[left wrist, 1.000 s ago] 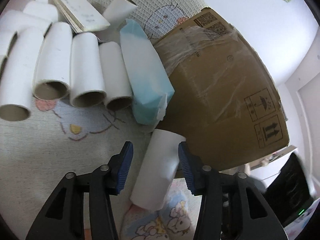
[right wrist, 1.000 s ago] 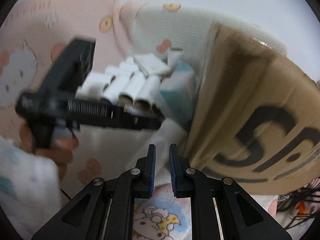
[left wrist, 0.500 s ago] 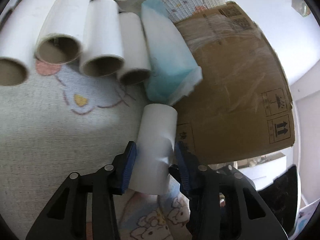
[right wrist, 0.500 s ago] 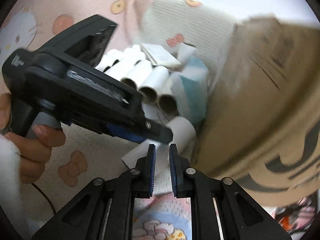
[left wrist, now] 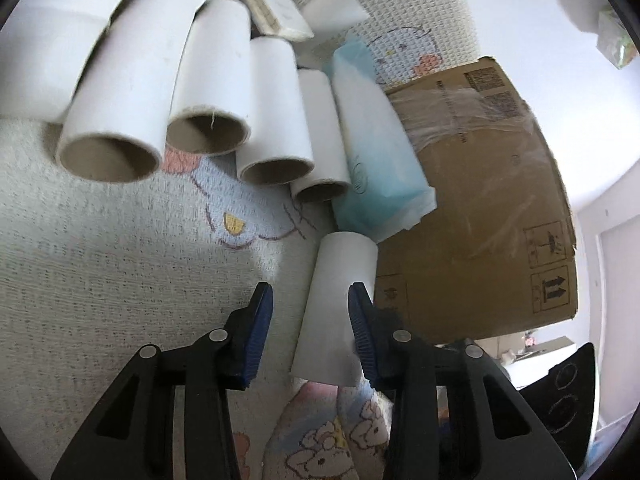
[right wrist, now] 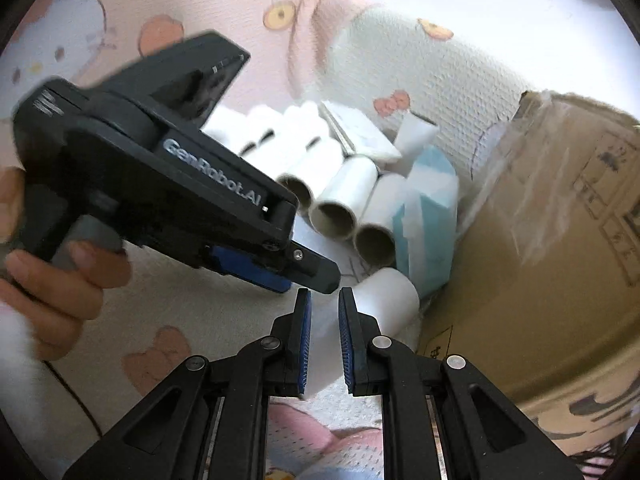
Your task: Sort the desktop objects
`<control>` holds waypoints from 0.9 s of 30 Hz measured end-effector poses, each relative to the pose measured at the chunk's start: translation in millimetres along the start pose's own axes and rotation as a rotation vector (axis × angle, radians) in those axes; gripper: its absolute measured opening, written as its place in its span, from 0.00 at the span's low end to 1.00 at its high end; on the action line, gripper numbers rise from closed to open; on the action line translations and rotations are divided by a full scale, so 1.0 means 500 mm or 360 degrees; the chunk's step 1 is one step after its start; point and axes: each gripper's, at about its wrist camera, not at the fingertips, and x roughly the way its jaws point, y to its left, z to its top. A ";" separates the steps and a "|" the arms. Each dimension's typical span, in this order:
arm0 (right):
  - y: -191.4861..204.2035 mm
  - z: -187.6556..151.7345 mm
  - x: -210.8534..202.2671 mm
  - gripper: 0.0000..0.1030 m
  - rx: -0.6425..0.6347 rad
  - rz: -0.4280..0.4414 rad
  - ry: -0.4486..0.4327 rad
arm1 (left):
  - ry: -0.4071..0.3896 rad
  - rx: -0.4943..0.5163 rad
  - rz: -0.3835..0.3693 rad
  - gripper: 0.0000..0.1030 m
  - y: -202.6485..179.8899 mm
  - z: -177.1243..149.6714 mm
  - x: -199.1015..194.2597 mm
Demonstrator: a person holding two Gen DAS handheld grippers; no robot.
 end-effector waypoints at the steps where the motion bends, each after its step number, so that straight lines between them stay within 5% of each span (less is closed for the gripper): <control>1: -0.007 0.001 -0.008 0.11 0.0017 -0.0009 -0.0001 | -0.0010 0.0018 0.0001 0.41 -0.005 0.000 -0.003; 16: -0.008 -0.023 0.037 0.11 0.0074 -0.0159 0.0388 | 0.0154 0.0129 0.0041 0.45 -0.030 0.015 0.048; 20: 0.002 -0.031 0.056 0.11 0.0021 -0.0206 0.0393 | 0.0180 0.0131 0.0037 0.45 -0.034 0.023 0.059; 27: 0.035 -0.011 0.067 0.11 -0.0116 -0.0073 0.0329 | 0.0082 0.0192 0.0157 0.45 -0.033 0.033 0.023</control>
